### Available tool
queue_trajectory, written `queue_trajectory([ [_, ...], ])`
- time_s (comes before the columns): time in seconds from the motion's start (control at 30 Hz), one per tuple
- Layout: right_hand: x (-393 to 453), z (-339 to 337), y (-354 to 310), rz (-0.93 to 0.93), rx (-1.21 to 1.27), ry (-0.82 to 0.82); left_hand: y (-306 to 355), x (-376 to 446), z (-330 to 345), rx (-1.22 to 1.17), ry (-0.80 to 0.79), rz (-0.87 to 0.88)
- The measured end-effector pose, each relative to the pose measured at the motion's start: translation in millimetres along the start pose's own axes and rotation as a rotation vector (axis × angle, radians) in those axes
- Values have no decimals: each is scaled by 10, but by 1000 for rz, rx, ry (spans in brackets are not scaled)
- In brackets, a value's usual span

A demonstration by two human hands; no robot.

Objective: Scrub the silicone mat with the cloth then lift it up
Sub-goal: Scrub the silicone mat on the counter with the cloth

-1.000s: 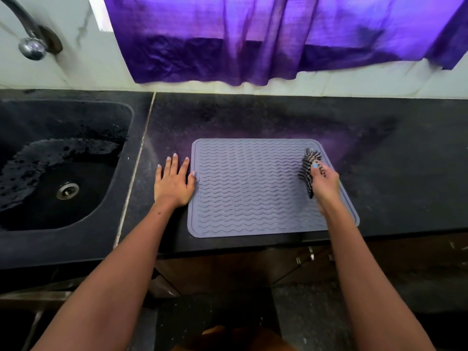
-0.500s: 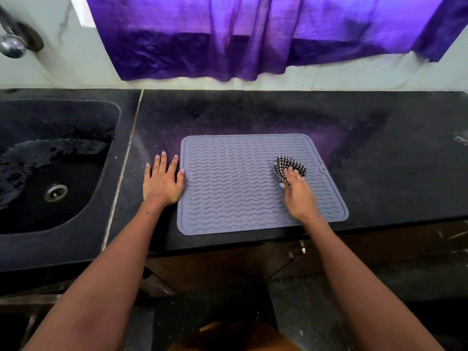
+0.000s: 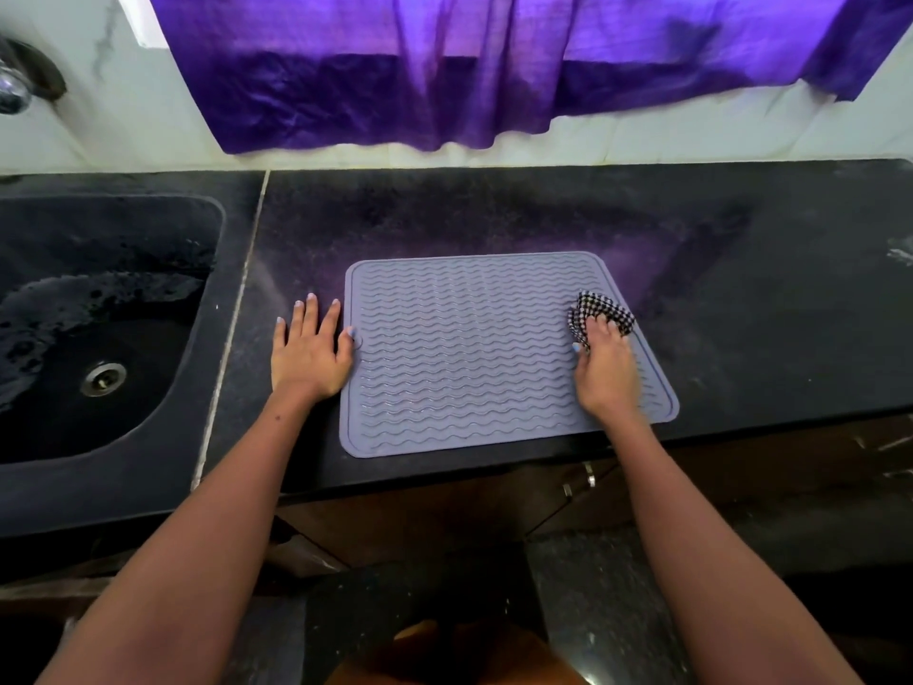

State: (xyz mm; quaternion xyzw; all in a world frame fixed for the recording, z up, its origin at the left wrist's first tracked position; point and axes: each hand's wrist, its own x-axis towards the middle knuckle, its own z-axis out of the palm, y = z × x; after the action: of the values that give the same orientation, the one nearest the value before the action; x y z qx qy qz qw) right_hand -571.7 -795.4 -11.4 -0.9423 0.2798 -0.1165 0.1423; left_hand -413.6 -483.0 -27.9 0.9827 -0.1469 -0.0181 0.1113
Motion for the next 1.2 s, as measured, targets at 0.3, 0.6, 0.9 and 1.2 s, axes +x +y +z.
queue_trajectory([
  [0.3, 227, -238, 165, 161, 424, -133, 14, -2, 6, 6, -11, -5],
  [0.6, 66, -408, 59, 277, 295, 149, 22, -13, -1, 3, -9, -8],
  [0.9, -55, -42, 185, 48, 2, 41, 31, -10, 3, -2, 8, -9],
  [1.2, -47, -498, 130, 489, 560, 322, 12, -3, 3, -8, 15, -8],
])
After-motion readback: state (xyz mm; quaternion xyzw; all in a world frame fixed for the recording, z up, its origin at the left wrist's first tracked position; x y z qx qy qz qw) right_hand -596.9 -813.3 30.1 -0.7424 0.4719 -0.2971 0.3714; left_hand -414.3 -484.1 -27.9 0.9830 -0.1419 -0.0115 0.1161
